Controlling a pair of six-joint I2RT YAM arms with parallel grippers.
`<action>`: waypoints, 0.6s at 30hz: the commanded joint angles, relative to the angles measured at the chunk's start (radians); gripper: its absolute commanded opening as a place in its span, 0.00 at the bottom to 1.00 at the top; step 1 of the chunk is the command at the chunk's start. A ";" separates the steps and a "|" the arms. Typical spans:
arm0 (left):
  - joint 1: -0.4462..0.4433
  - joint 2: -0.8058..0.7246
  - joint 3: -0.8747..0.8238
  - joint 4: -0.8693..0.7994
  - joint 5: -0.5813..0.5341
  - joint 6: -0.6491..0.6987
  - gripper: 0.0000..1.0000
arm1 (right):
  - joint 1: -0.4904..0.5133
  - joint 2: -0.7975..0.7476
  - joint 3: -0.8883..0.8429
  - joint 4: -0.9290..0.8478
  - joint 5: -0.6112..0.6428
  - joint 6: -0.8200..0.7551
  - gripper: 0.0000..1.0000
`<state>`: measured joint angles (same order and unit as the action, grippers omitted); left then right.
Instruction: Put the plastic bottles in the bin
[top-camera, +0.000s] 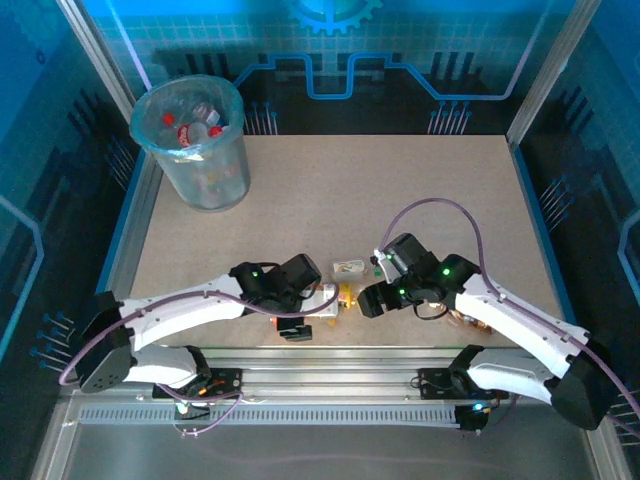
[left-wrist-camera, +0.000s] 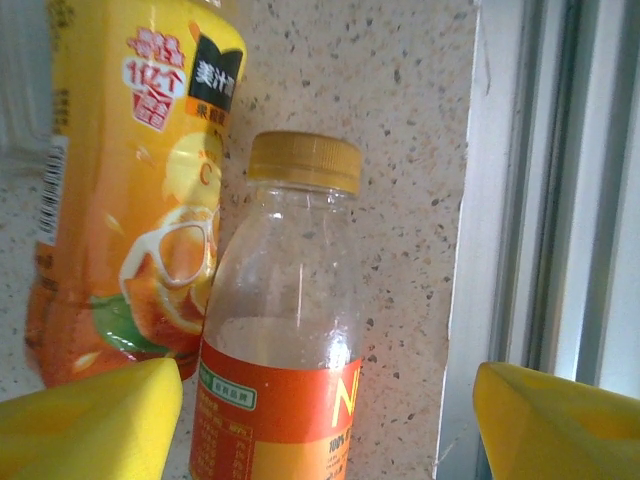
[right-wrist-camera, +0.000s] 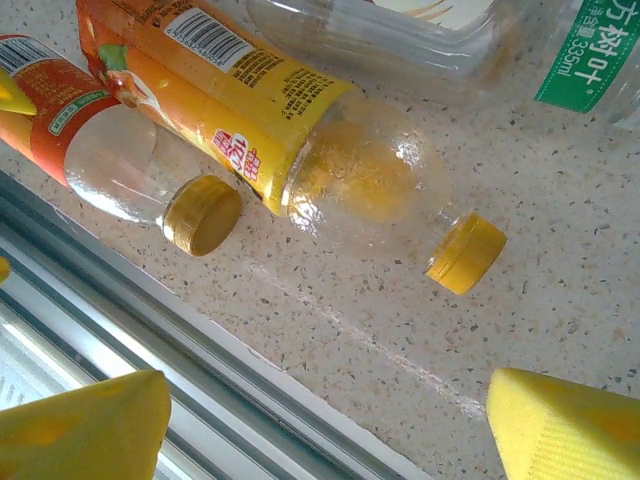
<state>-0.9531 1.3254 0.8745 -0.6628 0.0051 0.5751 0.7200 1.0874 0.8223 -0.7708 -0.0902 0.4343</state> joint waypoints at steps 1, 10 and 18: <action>0.001 0.048 -0.019 0.027 -0.040 -0.010 0.77 | 0.012 0.002 -0.011 0.044 -0.011 0.017 0.84; 0.001 0.175 -0.019 0.008 -0.141 0.005 0.74 | 0.013 0.046 0.025 0.037 -0.002 -0.011 0.86; 0.001 0.145 -0.035 0.040 -0.177 0.025 0.58 | 0.013 0.079 0.096 0.028 0.007 -0.039 0.86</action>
<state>-0.9531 1.5002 0.8627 -0.6380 -0.1474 0.5838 0.7200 1.1591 0.8639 -0.7425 -0.0864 0.4171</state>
